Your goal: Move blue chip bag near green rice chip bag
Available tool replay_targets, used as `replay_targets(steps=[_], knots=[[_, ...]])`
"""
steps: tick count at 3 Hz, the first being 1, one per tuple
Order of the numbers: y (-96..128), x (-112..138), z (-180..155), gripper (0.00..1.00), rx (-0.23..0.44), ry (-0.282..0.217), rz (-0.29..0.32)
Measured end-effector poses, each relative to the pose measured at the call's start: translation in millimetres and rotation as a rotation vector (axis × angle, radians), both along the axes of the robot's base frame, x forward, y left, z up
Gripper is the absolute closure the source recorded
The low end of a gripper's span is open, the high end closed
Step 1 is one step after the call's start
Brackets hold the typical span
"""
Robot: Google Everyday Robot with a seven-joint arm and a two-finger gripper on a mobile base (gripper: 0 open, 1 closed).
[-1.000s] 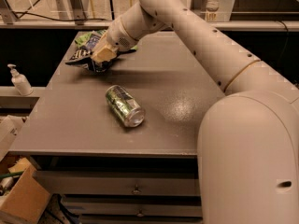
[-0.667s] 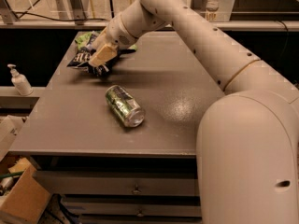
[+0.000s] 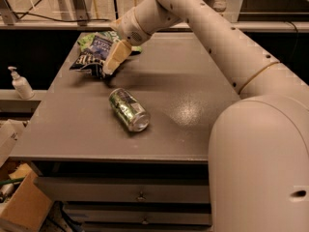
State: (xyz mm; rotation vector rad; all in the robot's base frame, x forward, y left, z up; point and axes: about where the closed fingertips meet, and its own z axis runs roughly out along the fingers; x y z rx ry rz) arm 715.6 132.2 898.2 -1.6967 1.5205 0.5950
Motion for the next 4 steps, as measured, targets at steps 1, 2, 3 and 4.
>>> replay_targets(steps=[1,2,3,4], knots=[[-39,15,7,0.0,-0.026,-0.021,-0.054],[-94,34,15,0.0,-0.062,-0.042,-0.134],[-151,51,28,0.0,-0.086,-0.07,-0.223],[-151,51,28,0.0,-0.086,-0.07,-0.222]])
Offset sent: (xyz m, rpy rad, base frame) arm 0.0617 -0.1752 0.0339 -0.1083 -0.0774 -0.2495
